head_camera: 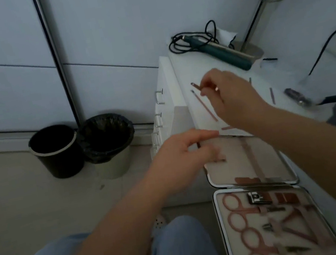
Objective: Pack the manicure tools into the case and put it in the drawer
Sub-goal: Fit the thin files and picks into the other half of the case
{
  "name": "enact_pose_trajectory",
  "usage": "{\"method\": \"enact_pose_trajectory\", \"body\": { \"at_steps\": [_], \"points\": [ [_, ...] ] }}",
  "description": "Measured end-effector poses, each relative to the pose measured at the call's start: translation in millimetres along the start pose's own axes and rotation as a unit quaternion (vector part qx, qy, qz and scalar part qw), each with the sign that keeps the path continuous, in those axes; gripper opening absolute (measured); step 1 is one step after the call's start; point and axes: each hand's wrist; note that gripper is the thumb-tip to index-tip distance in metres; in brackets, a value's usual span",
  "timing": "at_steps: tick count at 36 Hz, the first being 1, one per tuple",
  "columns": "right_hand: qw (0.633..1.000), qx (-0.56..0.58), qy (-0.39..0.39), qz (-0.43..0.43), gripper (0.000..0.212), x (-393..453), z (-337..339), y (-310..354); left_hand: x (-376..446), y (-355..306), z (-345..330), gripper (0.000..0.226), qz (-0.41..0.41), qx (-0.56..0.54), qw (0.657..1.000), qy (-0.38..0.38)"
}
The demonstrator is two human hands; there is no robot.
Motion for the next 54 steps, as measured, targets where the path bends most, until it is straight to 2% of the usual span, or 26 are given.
{"method": "enact_pose_trajectory", "body": {
  "at_steps": [6, 11, 15, 19, 22, 25, 27, 32, 36, 42, 48, 51, 54],
  "points": [
    [0.998, 0.062, -0.01, -0.018, 0.01, -70.4, 26.4, 22.3, -13.6, -18.5, 3.3, 0.019, -0.033, 0.002, 0.994, -0.105],
    [0.998, 0.054, -0.009, 0.011, 0.011, -107.5, 43.0, 35.7, -29.4, -23.0, -12.5, 0.021, -0.056, 0.031, 0.995, -0.076],
    [0.998, 0.05, 0.017, 0.037, 0.011, -125.2, 49.7, 43.2, -41.1, -25.5, -23.2, 0.008, -0.097, 0.015, 0.99, -0.106],
    [0.995, 0.091, 0.024, 0.022, 0.012, -137.4, 50.6, 44.9, -51.2, -27.6, -27.8, 0.013, -0.112, 0.039, 0.985, -0.128],
    [0.988, 0.147, 0.043, -0.027, 0.02, -142.5, 53.3, 41.6, -54.9, -32.1, -30.9, 0.014, -0.095, 0.006, 0.982, -0.165],
    [0.974, 0.21, 0.018, -0.087, 0.012, -146.5, 59.0, 32.1, -55.4, -34.3, -27.6, 0.018, -0.046, -0.074, 0.972, -0.219],
    [0.96, 0.253, 0.001, -0.121, 0.008, -149.7, 62.0, 25.7, -56.4, -33.3, -25.3, 0.019, -0.006, -0.125, 0.969, -0.215],
    [0.932, 0.328, 0.004, -0.152, 0.024, -156.4, 60.7, 21.1, -58.7, -29.6, -33.0, 0.021, 0.06, -0.197, 0.956, -0.208],
    [0.913, 0.371, 0.02, -0.167, 0.023, -157.9, 57.2, 23.0, -60.4, -28.2, -38.8, 0.021, 0.077, -0.215, 0.949, -0.216],
    [0.898, 0.399, -0.014, -0.186, 0.018, -154.8, 54.9, 22.1, -61.3, -29.8, -40.5, 0.022, 0.076, -0.208, 0.953, -0.206],
    [0.893, 0.396, -0.018, -0.212, 0.023, -154.6, 52.3, 17.5, -59.8, -29.9, -38.6, 0.008, 0.047, -0.117, 0.973, -0.195],
    [0.898, 0.369, -0.017, -0.239, 0.02, -152.6, 51.8, 12.4, -57.0, -28.4, -37.6, 0.01, -0.005, 0.046, 0.98, -0.194],
    [0.898, 0.354, 0.001, -0.261, 0.019, -149.0, 56.5, 7.7, -51.5, -29.5, -37.9, 0.013, -0.073, 0.248, 0.951, -0.168]
  ]
}}
Point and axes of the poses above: each hand's wrist, its own x-axis towards the middle knuckle, its own z-axis out of the back of the hand, y = z × x, and after that the axes turned 1 degree about -y, right-handed
